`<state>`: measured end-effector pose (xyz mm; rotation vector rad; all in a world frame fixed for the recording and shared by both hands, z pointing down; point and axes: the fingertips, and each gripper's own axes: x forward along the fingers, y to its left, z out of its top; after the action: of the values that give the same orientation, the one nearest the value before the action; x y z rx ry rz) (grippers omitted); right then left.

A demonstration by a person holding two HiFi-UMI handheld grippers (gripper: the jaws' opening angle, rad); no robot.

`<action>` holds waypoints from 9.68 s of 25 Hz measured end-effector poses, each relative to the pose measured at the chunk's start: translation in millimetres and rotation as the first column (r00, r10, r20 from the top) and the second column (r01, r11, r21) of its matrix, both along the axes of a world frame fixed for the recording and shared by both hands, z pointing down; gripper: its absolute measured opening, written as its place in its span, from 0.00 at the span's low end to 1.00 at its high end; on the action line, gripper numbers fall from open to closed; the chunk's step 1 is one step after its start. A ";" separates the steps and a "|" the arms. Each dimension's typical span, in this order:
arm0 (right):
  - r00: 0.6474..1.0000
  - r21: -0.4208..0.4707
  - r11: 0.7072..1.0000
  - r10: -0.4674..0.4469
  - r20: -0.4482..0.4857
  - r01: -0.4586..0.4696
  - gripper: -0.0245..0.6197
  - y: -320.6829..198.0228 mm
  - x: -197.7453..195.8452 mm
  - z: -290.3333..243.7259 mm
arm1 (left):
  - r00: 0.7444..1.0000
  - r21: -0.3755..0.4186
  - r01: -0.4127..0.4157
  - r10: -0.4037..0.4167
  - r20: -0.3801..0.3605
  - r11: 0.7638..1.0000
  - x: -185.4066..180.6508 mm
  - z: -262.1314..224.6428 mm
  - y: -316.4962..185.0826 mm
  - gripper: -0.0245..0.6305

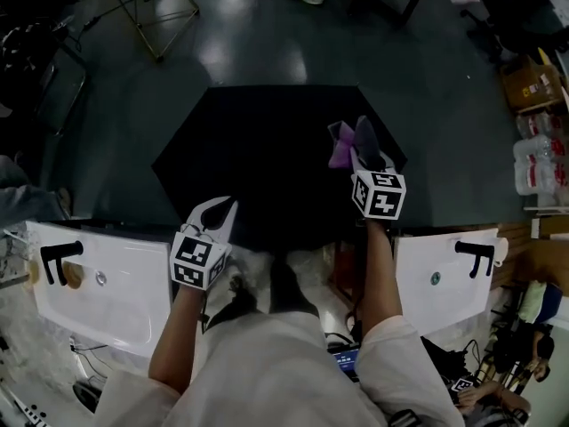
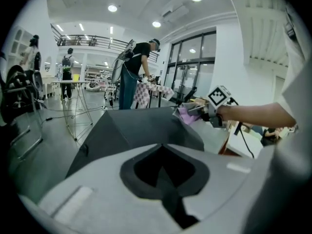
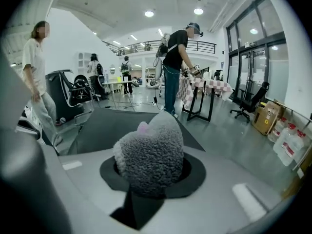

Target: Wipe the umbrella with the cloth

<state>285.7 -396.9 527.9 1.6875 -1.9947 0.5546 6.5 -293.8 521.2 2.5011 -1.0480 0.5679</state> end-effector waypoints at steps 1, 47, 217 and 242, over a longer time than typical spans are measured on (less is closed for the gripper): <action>1.000 0.009 1.000 -0.010 0.000 0.010 0.22 0.4 -9.3 -4.1 | 1.000 0.004 0.005 -0.005 -0.001 1.000 -7.2 -3.2 5.9 0.04; 0.985 -0.103 0.981 -0.169 -0.028 0.166 0.23 52.8 -133.7 97.2 | 1.000 -0.025 -0.007 0.007 -0.012 1.000 -36.5 21.0 81.8 0.04; 0.989 -0.313 0.950 0.042 0.144 0.005 0.23 246.1 -148.7 191.0 | 1.000 -0.106 0.007 -0.005 0.015 0.994 -54.5 85.1 119.7 0.04; 0.982 0.167 0.985 -0.083 0.167 0.054 0.23 251.6 -183.9 -128.1 | 0.999 0.214 0.005 0.005 -0.046 0.977 -67.1 -119.6 112.9 0.04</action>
<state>101.8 -145.3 399.8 1.7067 -2.2677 0.5448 -60.6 -181.0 401.6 2.6855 -1.1461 0.4140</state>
